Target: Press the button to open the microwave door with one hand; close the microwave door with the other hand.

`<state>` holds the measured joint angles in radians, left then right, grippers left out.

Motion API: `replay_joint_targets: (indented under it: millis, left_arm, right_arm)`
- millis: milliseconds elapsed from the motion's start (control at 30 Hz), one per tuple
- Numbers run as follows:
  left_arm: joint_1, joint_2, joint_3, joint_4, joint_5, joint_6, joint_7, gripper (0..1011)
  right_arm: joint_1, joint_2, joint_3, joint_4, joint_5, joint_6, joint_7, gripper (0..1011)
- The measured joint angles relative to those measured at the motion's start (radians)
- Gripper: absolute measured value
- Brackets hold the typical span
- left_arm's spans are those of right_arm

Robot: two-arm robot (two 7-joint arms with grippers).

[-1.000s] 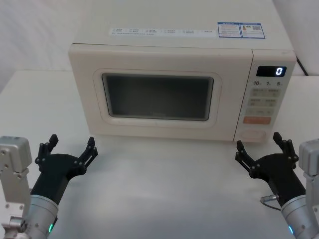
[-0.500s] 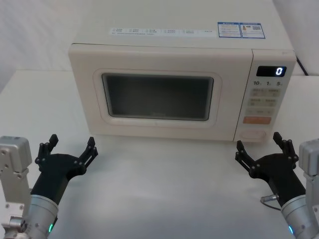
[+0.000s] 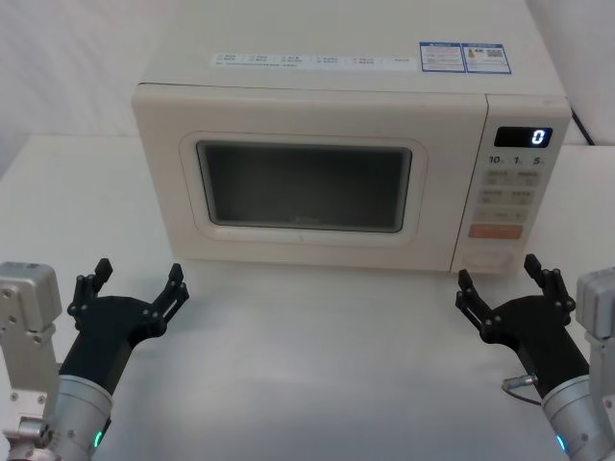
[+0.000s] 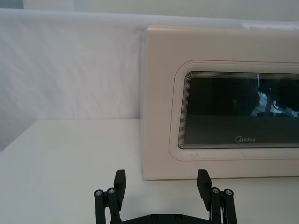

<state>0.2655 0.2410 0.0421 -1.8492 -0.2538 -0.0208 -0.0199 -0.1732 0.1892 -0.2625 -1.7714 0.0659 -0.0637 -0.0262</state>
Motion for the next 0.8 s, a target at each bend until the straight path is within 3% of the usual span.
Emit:
replay_joint_targets:
  millis: [467,600,800]
  left_arm:
    - [0.000,0.000,0.000,0.000,0.000,0.000,0.000,1001]
    - [0.000,0.000,0.000,0.000,0.000,0.000,0.000,1001]
    - [0.000,0.000,0.000,0.000,0.000,0.000,0.000,1001]
  right_arm:
    - [0.000,0.000,0.000,0.000,0.000,0.000,0.000,578]
    - [0.000,0.000,0.000,0.000,0.000,0.000,0.000,408]
    - [0.000,0.000,0.000,0.000,0.000,0.000,0.000,230]
